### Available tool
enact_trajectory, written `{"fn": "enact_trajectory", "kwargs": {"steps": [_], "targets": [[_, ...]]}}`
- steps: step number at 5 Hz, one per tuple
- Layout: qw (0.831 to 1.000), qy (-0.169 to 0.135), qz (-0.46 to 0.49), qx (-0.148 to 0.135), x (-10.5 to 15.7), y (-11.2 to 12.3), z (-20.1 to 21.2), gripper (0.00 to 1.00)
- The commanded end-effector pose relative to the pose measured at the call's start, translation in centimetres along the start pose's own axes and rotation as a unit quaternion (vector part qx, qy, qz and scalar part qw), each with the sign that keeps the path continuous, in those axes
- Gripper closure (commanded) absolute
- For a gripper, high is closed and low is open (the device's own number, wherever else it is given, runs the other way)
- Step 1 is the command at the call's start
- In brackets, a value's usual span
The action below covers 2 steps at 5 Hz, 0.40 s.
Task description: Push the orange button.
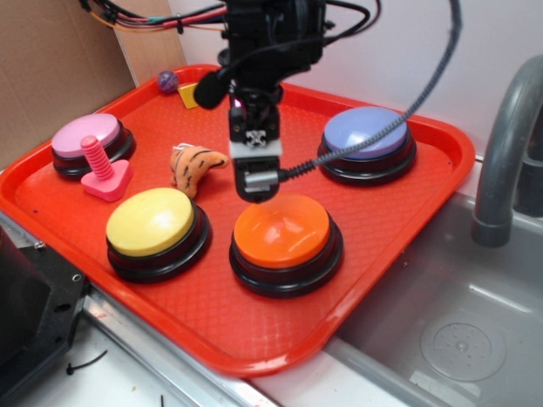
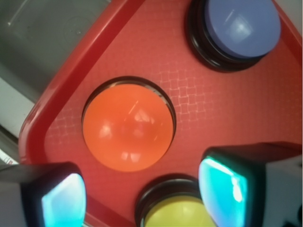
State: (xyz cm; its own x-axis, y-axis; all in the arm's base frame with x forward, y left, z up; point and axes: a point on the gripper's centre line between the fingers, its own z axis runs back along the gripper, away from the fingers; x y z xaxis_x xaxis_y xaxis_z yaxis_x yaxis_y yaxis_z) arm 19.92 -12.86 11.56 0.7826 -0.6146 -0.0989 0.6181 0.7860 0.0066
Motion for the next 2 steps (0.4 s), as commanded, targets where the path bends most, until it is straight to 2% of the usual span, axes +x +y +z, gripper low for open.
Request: {"fn": "enact_trajectory", "kwargs": {"steps": [1,2], "targets": [[0.999,-0.050,0.012,0.007,-0.64,-0.85,3.05,0.00],[0.999,-0.044,0.015,0.012,-0.90,-0.89,3.62,0.00]]}}
